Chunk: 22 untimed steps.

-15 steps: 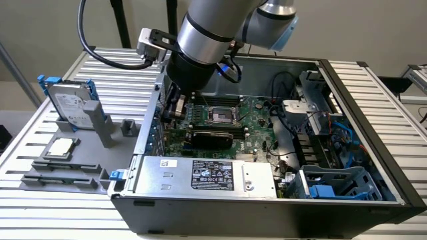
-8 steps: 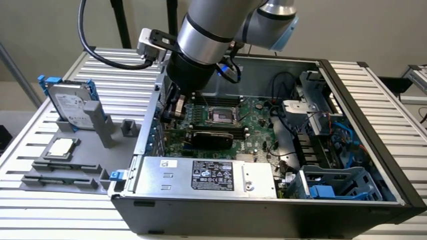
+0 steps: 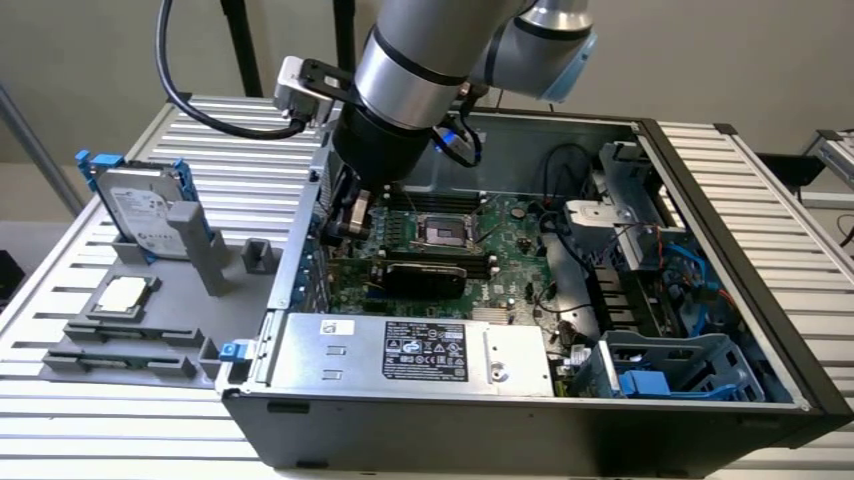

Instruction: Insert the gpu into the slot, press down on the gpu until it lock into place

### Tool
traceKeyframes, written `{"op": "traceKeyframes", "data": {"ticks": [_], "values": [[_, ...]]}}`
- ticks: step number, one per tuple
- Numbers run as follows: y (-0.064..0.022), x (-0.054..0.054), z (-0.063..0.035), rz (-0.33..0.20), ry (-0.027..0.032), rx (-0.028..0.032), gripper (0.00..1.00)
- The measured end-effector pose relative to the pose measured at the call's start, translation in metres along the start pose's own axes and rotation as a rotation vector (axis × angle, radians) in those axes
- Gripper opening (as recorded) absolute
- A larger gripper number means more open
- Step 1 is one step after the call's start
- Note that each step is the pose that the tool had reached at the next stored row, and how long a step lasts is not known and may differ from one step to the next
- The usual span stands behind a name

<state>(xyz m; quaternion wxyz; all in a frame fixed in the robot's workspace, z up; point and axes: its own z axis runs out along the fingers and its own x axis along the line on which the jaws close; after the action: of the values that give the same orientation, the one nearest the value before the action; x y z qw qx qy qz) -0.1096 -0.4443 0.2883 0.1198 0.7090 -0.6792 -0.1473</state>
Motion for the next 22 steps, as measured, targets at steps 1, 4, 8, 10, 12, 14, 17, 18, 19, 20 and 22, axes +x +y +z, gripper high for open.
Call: {"op": "traceKeyframes", "data": {"ticks": [1,4,8,10,12,14,17,18,19,20,22], "values": [[0.0,0.0,0.0,0.0,0.0,0.0,0.11],[-0.0007,0.0,-0.0003,0.0,-0.0001,0.0,0.11],[-0.0015,0.0,-0.0008,0.0,-0.0001,0.0001,0.11],[-0.0027,0.0,-0.0015,0.0,-0.0011,0.001,0.11],[-0.004,0.0,-0.0025,0.0,-0.0014,0.0007,0.11],[-0.0064,0.0,-0.0048,0.0,-0.0002,0.0002,0.11],[-0.0099,0.0,-0.0065,0.0,-0.0001,0.0011,0.11],[-0.01,0.0,-0.0066,0.0,0.0002,0.0066,0.11],[-0.0101,0.0,-0.0065,-0.001,0.0008,0.0183,0.11],[-0.0102,0.0,-0.0065,-0.001,0.0017,0.0353,0.11],[-0.0101,0.0,-0.0065,-0.002,0.0035,0.0728,0.11]]}}
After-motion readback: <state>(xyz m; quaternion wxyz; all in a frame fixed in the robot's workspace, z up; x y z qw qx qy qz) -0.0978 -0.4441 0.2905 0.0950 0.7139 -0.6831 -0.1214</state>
